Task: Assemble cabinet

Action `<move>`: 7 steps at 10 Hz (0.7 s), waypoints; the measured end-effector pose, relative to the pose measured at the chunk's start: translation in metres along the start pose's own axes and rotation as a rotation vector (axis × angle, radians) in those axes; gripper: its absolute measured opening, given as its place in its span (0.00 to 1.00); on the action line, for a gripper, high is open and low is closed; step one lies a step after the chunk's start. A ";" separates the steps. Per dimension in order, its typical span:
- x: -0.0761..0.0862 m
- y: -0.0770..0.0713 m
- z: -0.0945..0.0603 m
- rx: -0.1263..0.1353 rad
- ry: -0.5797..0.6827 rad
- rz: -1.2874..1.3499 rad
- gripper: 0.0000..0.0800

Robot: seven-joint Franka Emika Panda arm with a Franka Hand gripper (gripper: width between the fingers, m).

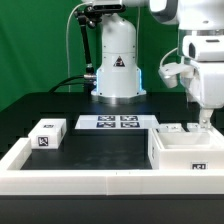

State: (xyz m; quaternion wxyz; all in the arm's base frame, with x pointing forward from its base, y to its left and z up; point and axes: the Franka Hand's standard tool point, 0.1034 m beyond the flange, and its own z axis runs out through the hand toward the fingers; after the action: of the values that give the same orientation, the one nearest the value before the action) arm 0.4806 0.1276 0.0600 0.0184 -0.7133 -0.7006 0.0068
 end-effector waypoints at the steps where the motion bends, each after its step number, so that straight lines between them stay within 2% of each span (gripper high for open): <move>1: -0.001 0.001 0.001 0.002 0.001 0.005 1.00; 4: -0.001 -0.001 0.002 0.004 0.000 0.014 1.00; 7: 0.012 -0.028 0.002 0.010 0.001 0.057 1.00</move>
Offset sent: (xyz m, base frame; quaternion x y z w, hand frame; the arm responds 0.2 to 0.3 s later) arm 0.0000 0.0000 0.0000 0.0000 0.0000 0.0000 1.0000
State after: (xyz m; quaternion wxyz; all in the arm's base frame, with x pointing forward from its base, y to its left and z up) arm 0.4528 0.1400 0.0594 0.0222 -0.7330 -0.6798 0.0103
